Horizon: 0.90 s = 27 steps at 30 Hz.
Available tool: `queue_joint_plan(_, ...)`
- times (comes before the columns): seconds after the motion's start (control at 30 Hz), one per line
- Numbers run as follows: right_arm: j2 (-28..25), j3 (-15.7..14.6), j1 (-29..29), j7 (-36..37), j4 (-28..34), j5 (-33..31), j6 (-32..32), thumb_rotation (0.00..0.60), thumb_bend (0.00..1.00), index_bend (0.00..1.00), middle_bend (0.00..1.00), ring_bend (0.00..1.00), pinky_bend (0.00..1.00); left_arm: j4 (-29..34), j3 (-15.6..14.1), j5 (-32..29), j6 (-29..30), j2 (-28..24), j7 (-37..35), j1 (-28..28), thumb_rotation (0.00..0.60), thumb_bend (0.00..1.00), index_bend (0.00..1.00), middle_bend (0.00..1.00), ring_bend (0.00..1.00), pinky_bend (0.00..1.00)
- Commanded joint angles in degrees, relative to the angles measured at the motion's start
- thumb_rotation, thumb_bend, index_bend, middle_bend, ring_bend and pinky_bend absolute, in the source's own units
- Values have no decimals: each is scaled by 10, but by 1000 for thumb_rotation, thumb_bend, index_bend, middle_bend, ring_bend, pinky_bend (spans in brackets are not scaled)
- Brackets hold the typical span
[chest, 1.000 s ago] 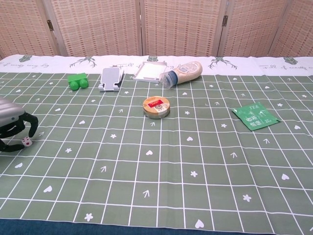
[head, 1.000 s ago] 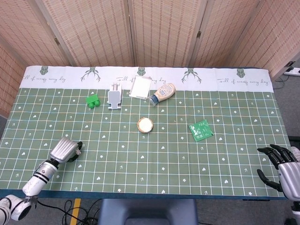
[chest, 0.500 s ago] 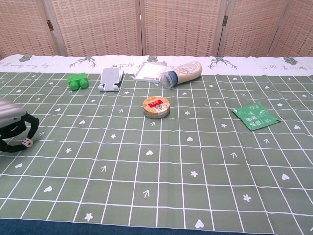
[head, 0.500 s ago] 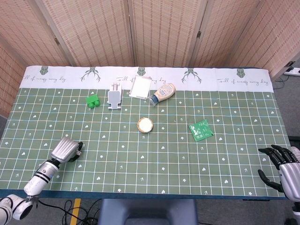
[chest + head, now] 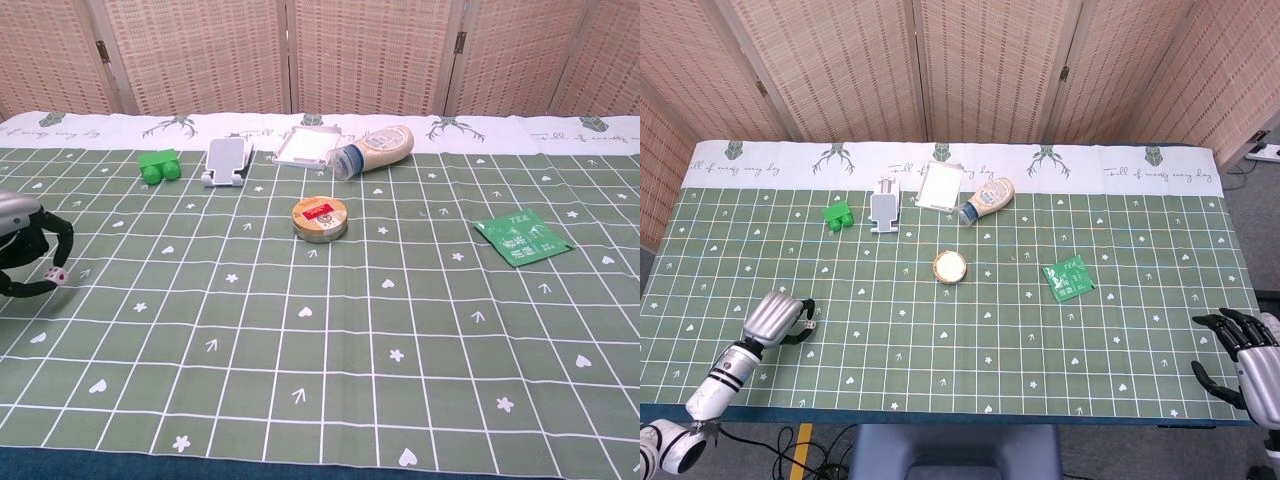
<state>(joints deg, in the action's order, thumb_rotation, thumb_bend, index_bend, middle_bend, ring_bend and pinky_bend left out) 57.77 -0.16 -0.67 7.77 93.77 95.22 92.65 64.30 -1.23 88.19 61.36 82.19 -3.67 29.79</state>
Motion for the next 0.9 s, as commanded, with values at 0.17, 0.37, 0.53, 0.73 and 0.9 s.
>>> queue_joint_plan(0.17, 2, 1, 1, 7, -6, -3, -3, 600, 249, 277, 302, 191, 210, 95, 29, -9, 46, -52, -34, -7, 600, 427, 624, 894, 763, 801)
queue_joint_plan(0.37, 3, 2, 3, 5, -5, 2, -1, 600, 249, 277, 303, 191, 210, 199, 113, 2, 210, -80, -121, -32, 600, 382, 257, 713, 631, 835)
queue_joint_plan(0.53, 8, 1, 3, 10, -11, -1, -4, 600, 249, 277, 302, 191, 210, 282, 114, -3, 187, -140, -71, -32, 600, 310, 110, 515, 502, 812)
queue_joint_plan(0.73, 6, 1, 0, 18, -18, -1, 2, 600, 249, 277, 302, 191, 210, 303, 93, -21, 148, -167, -33, -37, 600, 309, 133, 507, 483, 799)
queue_joint_plan(0.9, 0, 2, 1, 18, -16, 1, 4, 600, 249, 277, 302, 191, 210, 314, 83, -38, 139, -182, -8, -49, 600, 309, 170, 508, 466, 763)
